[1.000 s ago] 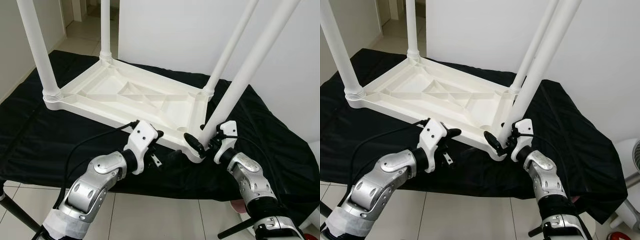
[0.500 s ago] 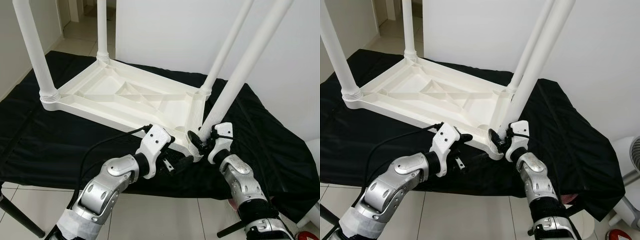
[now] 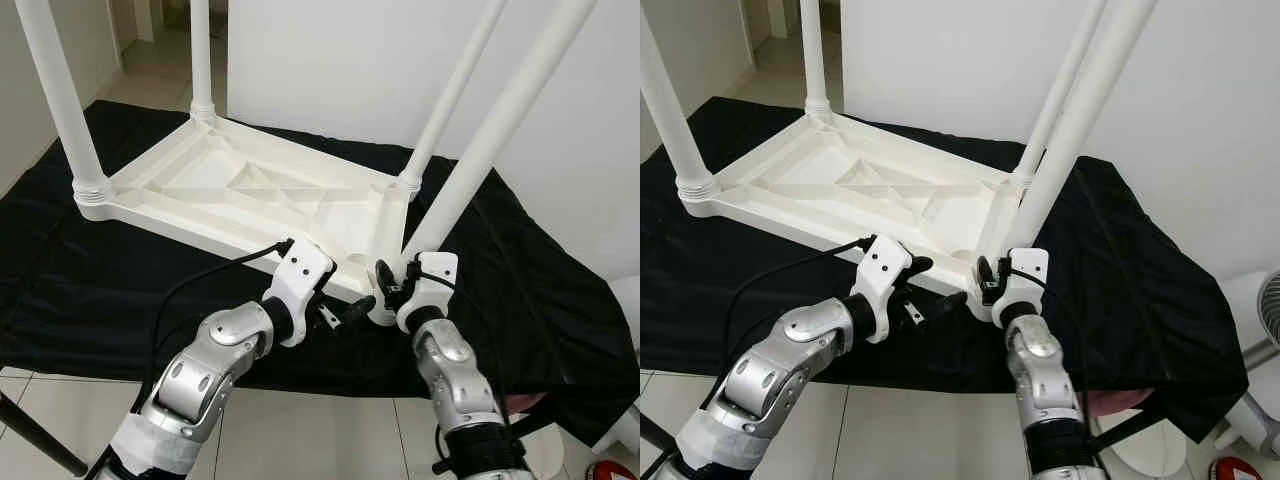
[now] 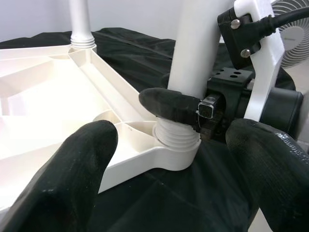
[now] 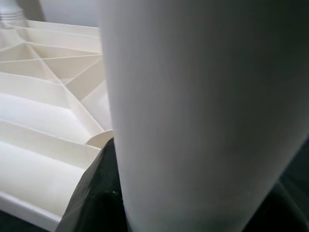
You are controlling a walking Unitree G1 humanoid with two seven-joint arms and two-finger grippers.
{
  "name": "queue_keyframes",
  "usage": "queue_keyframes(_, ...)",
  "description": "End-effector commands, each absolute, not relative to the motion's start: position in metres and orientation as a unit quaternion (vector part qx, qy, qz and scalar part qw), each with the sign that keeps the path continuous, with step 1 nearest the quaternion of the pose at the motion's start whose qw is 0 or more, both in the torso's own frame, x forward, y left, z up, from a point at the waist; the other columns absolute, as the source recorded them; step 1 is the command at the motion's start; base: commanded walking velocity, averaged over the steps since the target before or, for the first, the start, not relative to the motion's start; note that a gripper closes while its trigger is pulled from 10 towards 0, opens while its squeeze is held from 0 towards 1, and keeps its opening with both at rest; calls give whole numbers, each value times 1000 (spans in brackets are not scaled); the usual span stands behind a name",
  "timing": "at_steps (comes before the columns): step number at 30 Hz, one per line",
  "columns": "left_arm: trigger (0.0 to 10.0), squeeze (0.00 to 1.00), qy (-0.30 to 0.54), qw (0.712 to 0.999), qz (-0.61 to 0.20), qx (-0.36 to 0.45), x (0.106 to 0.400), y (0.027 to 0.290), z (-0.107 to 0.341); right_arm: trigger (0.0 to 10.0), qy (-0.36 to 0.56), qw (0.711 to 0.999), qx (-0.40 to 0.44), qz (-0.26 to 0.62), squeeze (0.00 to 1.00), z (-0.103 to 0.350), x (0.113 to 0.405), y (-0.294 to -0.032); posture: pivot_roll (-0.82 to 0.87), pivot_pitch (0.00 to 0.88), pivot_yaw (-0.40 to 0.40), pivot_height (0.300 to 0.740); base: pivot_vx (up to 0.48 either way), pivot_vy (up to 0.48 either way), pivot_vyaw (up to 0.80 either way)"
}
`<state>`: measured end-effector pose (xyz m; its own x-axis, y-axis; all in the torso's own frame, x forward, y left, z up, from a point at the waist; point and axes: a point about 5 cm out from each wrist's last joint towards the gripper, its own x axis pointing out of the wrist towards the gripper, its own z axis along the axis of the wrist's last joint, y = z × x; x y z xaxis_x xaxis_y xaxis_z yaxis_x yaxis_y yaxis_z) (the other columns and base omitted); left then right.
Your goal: Building children table
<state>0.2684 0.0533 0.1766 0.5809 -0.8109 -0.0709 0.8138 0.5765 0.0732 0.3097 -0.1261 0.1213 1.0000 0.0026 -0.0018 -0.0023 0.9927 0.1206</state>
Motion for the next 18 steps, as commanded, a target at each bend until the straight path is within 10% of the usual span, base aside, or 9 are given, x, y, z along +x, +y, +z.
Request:
queue_keyframes(1, 10000, 0, 21, 895, -444, 50, 272, 52, 176, 0, 49, 997, 50, -22, 0, 103, 304, -130, 51, 0, -167, 740, 0, 0, 0)
queue_keyframes(5, 10000, 0, 19, 896, -440, 49, 273, 51, 177, 0, 53, 997, 43, 27, 0, 102, 295, -106, 46, 0, -164, 740, 0, 0, 0)
queue_keyframes(6, 10000, 0, 18, 897, -440, 48, 274, 51, 177, 4275, 47, 997, 44, 34, 0, 103, 295, -106, 46, 0, -164, 740, 0, 0, 0)
queue_keyframes(8, 10000, 0, 18, 897, -440, 47, 273, 51, 177, 4275, 42, 998, 44, 34, 0, 105, 293, -107, 37, 0, -162, 740, 0, 0, 0)
queue_keyframes(9, 10000, 0, 18, 897, -440, 48, 273, 50, 177, 10000, 32, 998, 44, 30, 0, 108, 293, -113, 34, 0, -160, 740, 0, 0, 0)
queue_keyframes(10, 10000, 0, 18, 896, -440, 48, 273, 50, 177, 10000, 26, 998, 44, 24, 0, 111, 293, -116, 34, 0, -160, 740, 0, 0, 0)
queue_keyframes(11, 10000, 0, 17, 896, -441, 48, 273, 50, 177, 10000, 16, 999, 39, 21, 784, 114, 293, -122, 30, 0, -157, 740, 0, 0, 0)
queue_keyframes(18, 10000, 0, 12, 895, -444, 48, 274, 48, 181, 10000, -12, 998, 26, 59, 1000, 123, 294, -136, 29, 0, -153, 740, 0, 0, 0)
